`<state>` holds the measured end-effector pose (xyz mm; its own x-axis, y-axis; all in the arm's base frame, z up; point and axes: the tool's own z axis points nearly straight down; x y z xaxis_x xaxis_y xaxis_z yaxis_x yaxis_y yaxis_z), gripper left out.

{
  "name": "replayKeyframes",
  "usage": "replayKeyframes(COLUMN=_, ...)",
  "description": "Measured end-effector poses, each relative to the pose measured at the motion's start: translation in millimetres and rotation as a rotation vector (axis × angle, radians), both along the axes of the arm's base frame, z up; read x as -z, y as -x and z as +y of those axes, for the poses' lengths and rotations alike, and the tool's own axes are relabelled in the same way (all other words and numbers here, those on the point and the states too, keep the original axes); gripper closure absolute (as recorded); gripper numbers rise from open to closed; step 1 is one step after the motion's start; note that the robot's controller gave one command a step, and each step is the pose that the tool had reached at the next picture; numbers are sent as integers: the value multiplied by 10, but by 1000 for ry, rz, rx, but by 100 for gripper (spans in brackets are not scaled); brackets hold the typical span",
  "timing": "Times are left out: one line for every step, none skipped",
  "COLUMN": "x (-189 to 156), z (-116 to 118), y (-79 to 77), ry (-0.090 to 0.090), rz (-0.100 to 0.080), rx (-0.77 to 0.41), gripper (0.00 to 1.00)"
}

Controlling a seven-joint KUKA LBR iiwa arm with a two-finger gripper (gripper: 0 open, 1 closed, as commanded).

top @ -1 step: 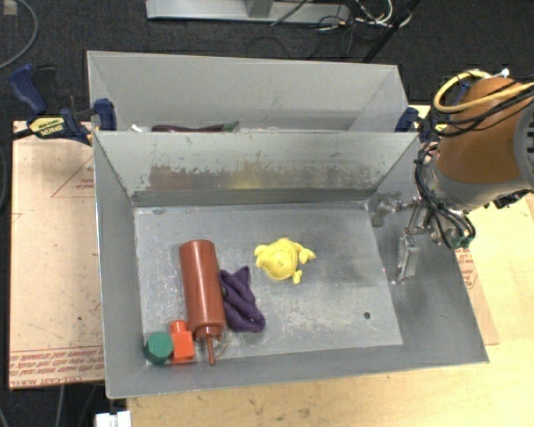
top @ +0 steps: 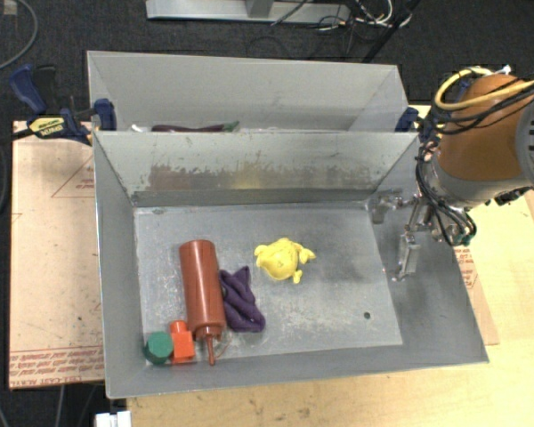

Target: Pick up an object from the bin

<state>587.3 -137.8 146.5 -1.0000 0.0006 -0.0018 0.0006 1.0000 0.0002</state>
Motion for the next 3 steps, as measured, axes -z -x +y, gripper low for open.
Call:
replayKeyframes(x=264, z=216, y=-270, ry=4, rz=-8, rx=-79, gripper=0)
replayKeyframes(x=608, z=543, y=-143, ry=-3, rz=1, rx=-122, gripper=0)
replayKeyframes(x=658, z=768, y=-241, ry=0, rz=-3, rx=37, gripper=0)
